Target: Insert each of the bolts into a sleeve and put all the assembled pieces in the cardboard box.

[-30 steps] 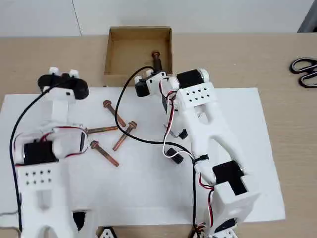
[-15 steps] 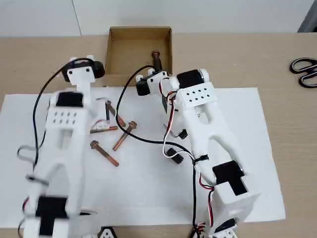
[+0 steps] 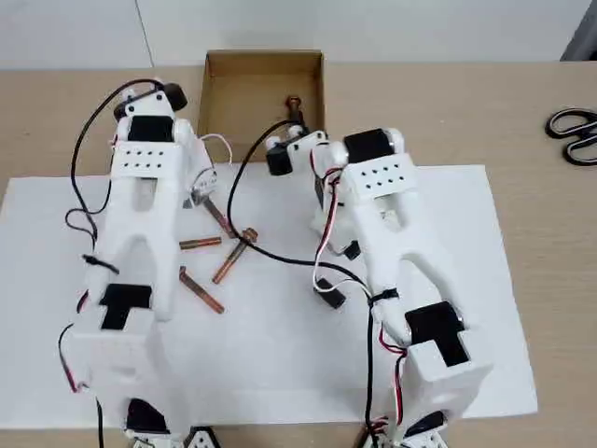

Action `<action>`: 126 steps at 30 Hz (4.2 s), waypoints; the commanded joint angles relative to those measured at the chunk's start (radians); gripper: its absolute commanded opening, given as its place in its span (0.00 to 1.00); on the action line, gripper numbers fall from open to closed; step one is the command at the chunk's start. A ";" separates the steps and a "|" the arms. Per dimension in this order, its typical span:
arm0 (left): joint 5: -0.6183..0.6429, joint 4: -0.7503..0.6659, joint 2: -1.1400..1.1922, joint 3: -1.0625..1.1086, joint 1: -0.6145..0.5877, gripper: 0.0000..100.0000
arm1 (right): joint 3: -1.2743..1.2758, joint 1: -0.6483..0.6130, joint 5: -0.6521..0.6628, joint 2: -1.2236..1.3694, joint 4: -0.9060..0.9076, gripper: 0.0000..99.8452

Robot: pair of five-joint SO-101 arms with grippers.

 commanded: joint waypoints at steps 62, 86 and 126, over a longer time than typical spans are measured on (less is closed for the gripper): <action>0.023 0.052 0.410 -0.348 -0.002 0.00 | -0.012 0.027 -0.005 -0.067 0.005 0.01; -0.264 0.176 -0.222 -0.467 0.040 0.00 | 0.252 0.033 -0.207 -0.697 0.028 0.00; -0.339 -0.723 -2.073 1.468 0.040 0.00 | 1.410 -0.071 -0.373 -1.799 -0.797 0.00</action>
